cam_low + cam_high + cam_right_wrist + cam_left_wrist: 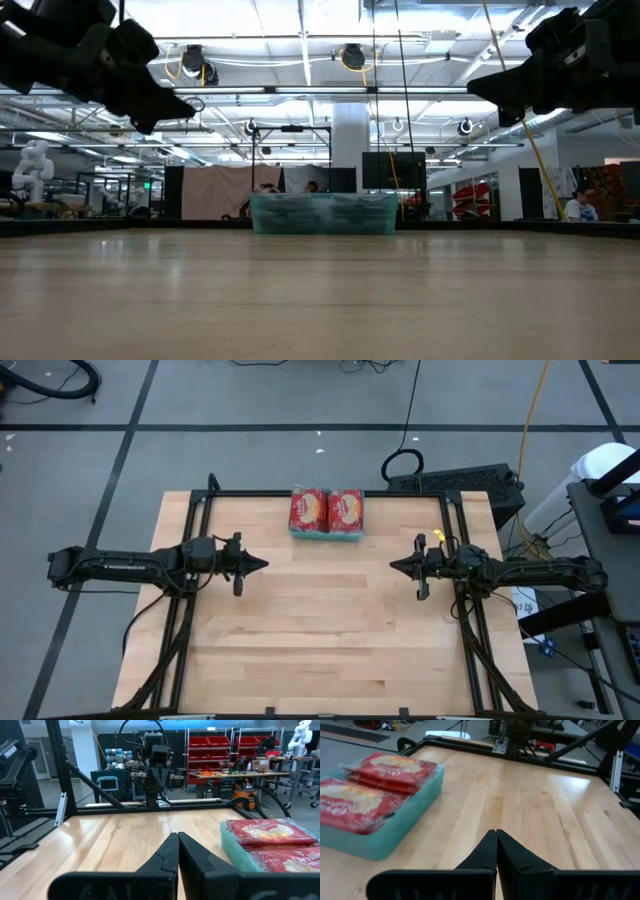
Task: Sort popcorn bags into baskets
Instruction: Return to Home Position
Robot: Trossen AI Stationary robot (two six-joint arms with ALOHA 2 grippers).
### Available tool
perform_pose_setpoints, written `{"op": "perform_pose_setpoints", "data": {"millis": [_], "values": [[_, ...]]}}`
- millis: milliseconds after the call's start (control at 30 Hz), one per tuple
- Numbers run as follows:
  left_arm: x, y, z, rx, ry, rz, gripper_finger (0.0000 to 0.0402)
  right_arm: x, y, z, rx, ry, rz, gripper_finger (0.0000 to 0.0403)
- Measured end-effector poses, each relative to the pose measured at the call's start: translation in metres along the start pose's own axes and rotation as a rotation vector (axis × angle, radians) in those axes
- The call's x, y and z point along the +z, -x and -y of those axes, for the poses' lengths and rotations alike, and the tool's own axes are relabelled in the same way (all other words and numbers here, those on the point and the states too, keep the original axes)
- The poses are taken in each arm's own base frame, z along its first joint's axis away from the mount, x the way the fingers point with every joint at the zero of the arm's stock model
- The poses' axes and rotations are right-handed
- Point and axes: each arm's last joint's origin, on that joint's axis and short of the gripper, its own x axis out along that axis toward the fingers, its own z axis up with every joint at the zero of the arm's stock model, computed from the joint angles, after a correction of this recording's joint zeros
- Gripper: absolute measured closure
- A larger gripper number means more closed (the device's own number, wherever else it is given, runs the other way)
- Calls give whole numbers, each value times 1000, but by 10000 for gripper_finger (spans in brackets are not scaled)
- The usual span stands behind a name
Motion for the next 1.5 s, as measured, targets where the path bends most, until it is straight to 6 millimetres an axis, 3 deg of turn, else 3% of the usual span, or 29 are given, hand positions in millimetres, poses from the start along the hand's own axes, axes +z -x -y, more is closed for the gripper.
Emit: {"op": "perform_pose_setpoints", "data": {"millis": [267, 700, 1267, 1500], "values": [[-28, 7, 1, 38, 23, 50, 401, -2, 1, 0, -1, -7, -26, 403], [-51, 14, 4, 59, 24, 92, 401, -2, 2, 0, 2, 6, -22, 403], [-51, 16, 4, 61, 30, 87, 401, 6, 25, -7, -2, 4, 60, 403], [-52, 16, 4, 54, 25, 85, 401, -4, 31, -8, 9, -27, -35, 403]]}}
